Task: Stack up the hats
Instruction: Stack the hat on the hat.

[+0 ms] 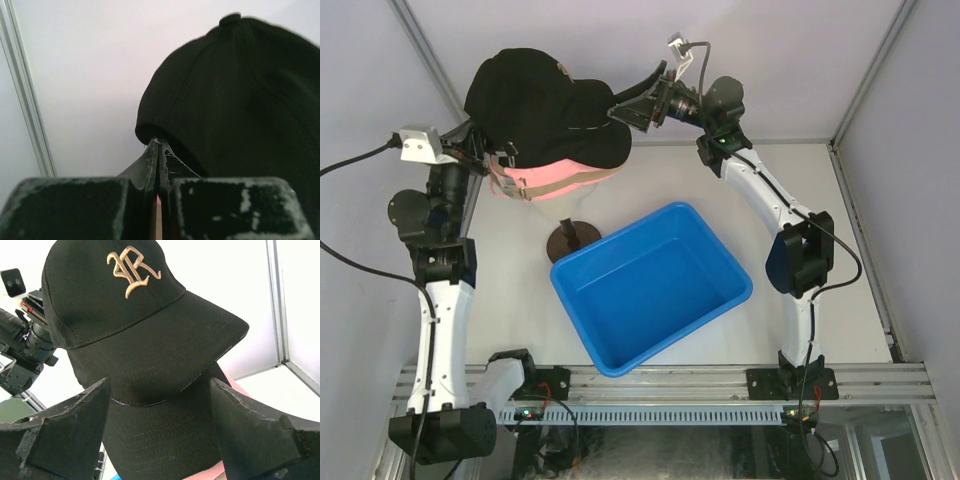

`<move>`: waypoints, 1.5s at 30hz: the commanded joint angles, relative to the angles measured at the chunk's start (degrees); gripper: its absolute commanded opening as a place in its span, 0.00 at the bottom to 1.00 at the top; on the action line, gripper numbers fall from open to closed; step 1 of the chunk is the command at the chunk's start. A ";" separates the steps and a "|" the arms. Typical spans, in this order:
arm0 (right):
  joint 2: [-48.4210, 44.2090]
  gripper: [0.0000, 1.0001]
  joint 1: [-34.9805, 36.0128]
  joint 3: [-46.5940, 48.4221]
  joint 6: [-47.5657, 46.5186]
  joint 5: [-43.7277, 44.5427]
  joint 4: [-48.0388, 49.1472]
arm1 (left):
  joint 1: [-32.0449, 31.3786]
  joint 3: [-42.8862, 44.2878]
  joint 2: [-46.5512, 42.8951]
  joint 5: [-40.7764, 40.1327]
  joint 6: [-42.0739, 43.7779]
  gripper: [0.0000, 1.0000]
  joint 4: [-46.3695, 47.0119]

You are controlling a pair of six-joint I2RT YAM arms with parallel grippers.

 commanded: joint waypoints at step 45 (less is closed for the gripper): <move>1.30 0.77 1.27 25.19 0.11 7.80 -30.25 | -1.06 -5.63 -1.99 4.46 1.99 0.15 -0.45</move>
